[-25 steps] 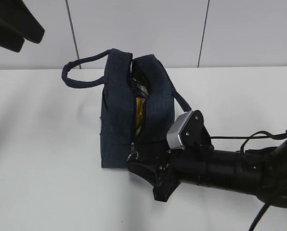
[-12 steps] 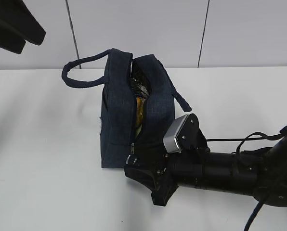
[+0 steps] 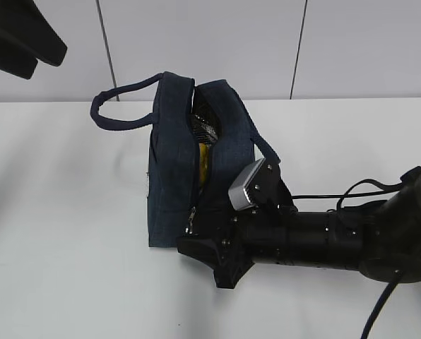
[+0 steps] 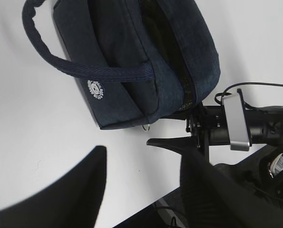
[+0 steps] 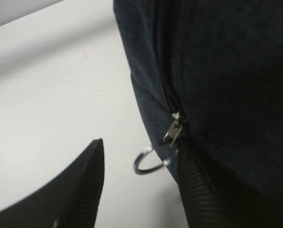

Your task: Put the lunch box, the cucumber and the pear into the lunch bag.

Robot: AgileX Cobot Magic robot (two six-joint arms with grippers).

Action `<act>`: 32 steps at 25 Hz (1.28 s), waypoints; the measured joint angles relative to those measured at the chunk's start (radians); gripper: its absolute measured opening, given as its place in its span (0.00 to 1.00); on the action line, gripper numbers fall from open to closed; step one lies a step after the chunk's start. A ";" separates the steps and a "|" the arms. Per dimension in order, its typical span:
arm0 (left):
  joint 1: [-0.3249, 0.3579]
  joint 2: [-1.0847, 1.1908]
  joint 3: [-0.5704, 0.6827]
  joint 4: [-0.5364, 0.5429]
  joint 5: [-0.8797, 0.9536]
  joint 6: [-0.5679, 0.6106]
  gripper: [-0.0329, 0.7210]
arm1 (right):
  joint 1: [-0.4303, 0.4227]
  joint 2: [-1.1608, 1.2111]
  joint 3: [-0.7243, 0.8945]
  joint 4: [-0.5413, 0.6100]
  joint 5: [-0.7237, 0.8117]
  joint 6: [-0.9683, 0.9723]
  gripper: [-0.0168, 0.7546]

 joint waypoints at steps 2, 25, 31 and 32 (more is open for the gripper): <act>0.000 0.000 0.000 0.000 0.000 0.000 0.52 | 0.000 0.000 -0.010 -0.023 0.024 0.031 0.51; 0.000 0.000 0.000 -0.001 0.000 0.000 0.52 | 0.000 0.000 -0.012 0.014 0.080 0.055 0.16; 0.000 0.000 0.000 -0.001 0.000 0.000 0.52 | 0.000 0.000 -0.012 0.016 0.080 0.057 0.00; 0.000 0.000 0.000 -0.001 0.000 0.000 0.52 | 0.000 0.000 -0.012 0.016 0.080 0.057 0.00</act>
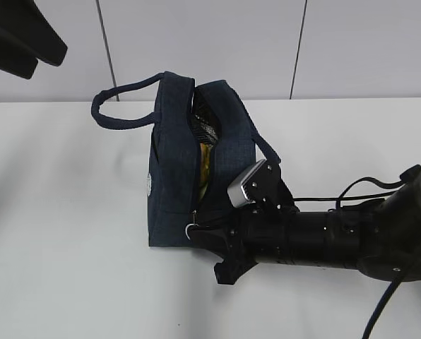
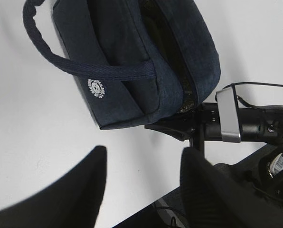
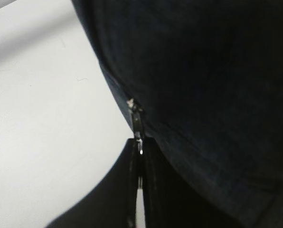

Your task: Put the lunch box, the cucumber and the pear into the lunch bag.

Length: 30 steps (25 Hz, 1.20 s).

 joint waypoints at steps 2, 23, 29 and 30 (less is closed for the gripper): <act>0.000 0.000 0.000 0.000 0.000 0.000 0.52 | 0.000 0.000 0.000 -0.002 0.000 0.000 0.00; 0.000 0.000 0.000 -0.001 0.000 0.000 0.52 | 0.000 -0.068 0.037 -0.047 0.007 0.000 0.00; 0.000 0.000 0.000 0.001 0.000 0.001 0.52 | 0.000 -0.096 0.037 -0.080 0.030 0.000 0.00; 0.000 0.000 0.000 0.002 0.000 0.004 0.52 | 0.000 -0.099 0.037 -0.080 0.035 0.000 0.00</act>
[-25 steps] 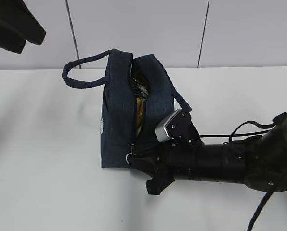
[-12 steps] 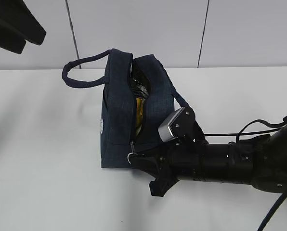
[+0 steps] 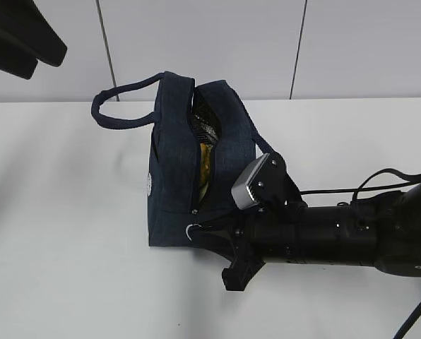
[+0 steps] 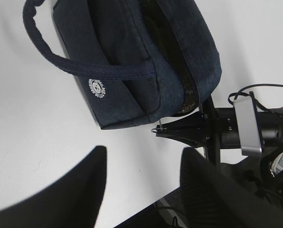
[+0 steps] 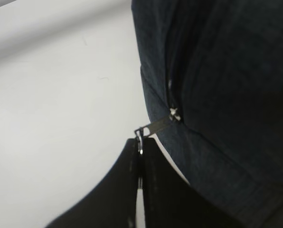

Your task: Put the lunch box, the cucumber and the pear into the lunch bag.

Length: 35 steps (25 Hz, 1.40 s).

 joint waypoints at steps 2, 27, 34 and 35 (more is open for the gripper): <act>0.000 0.000 0.000 0.000 0.000 0.004 0.52 | 0.000 0.000 0.000 0.000 0.004 0.000 0.00; 0.000 0.000 0.000 0.005 0.000 0.011 0.52 | 0.000 -0.141 0.002 -0.069 0.118 0.014 0.00; 0.000 0.000 0.000 0.005 0.000 0.017 0.52 | 0.000 -0.141 0.002 -0.071 0.114 0.014 0.00; 0.000 0.000 0.000 0.005 0.000 0.019 0.52 | 0.000 -0.141 0.002 -0.071 0.103 0.012 0.00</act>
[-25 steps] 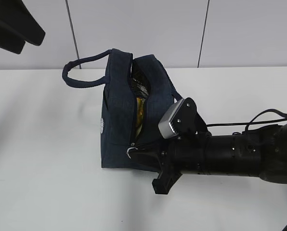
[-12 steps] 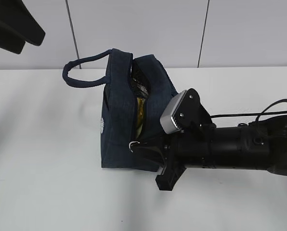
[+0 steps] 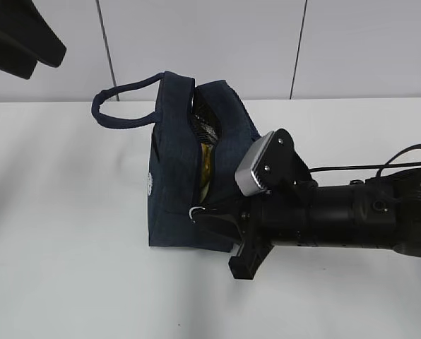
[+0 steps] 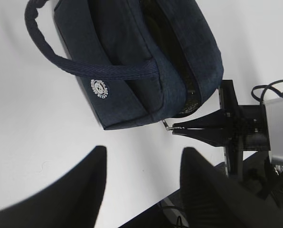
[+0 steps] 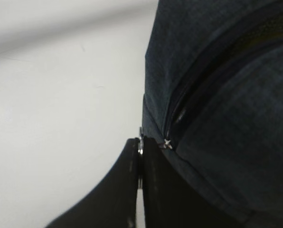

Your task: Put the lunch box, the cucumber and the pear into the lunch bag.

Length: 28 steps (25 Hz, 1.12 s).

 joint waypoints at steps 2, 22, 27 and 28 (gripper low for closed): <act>0.000 0.000 0.000 0.000 0.000 0.000 0.52 | 0.000 0.000 0.000 0.000 -0.016 -0.005 0.00; 0.000 0.000 0.000 -0.004 0.000 0.034 0.52 | -0.013 -0.115 -0.049 -0.002 -0.004 -0.015 0.00; 0.000 0.000 0.000 -0.029 0.000 0.066 0.52 | -0.015 -0.135 -0.097 -0.009 0.027 0.019 0.00; 0.000 0.000 0.000 -0.036 0.000 0.074 0.52 | -0.015 -0.136 -0.111 -0.016 0.030 0.032 0.00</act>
